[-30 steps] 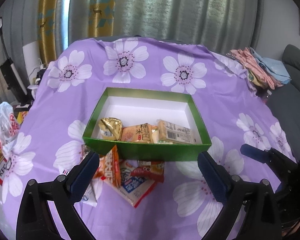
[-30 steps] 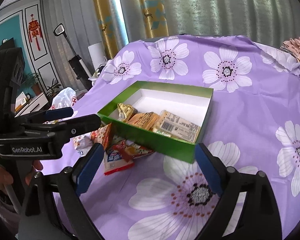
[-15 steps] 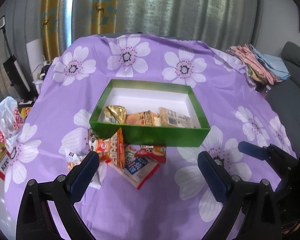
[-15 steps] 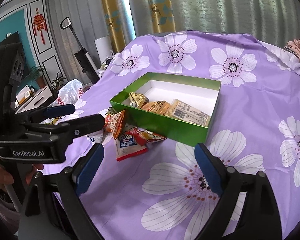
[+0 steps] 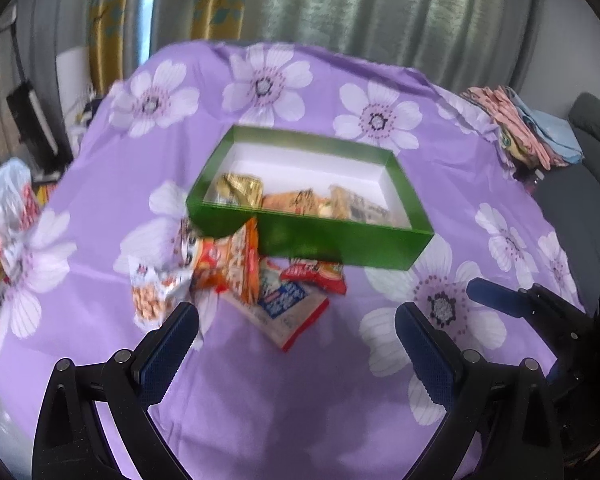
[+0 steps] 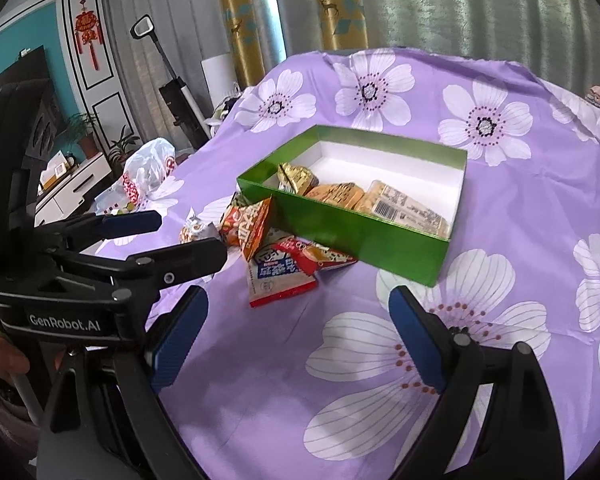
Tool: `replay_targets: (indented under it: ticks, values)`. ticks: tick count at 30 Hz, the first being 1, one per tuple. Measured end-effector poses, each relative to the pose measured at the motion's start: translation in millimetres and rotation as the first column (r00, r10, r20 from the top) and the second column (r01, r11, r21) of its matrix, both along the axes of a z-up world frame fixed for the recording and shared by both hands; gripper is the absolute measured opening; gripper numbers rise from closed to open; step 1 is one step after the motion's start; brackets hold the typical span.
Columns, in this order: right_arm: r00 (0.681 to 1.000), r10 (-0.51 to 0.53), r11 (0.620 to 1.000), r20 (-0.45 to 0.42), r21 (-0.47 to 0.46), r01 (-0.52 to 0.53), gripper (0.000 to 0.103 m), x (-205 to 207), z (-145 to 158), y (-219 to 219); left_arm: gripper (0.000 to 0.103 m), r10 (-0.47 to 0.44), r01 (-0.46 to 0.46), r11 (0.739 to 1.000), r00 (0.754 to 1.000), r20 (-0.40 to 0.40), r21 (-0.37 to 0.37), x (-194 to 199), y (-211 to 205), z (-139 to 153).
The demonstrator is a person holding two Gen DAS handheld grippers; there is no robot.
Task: Organize snacks
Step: 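Move the left tool to the small red-and-white snack pack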
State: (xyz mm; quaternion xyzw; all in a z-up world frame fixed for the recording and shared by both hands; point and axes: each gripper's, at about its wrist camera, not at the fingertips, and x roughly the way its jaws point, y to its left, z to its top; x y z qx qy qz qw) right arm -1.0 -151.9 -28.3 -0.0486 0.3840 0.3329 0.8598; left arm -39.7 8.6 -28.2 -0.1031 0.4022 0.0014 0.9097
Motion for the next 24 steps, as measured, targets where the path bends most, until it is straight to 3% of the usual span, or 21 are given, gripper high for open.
replay_targets:
  ticks: [7, 15, 24]
  values:
    - [0.998, 0.046, 0.998, -0.050, -0.051, -0.048, 0.092, 0.9, -27.4, 19.7, 0.098, 0.053, -0.059, 0.993, 0.997, -0.062, -0.103, -12.6, 39.9, -35.9]
    - [0.988, 0.103, 0.990, -0.118, -0.081, -0.113, 0.091, 4.0, -57.1, 39.9, 0.098, 0.036, -0.058, 0.962, 0.996, -0.086, -0.268, -16.6, 61.8, -63.9]
    - [0.987, 0.088, 0.992, -0.135, -0.081, -0.099, 0.087, 22.9, -71.8, 37.6, 0.098, -0.024, -0.003, 0.939, 0.997, -0.073, -0.344, 5.9, 49.5, -65.4]
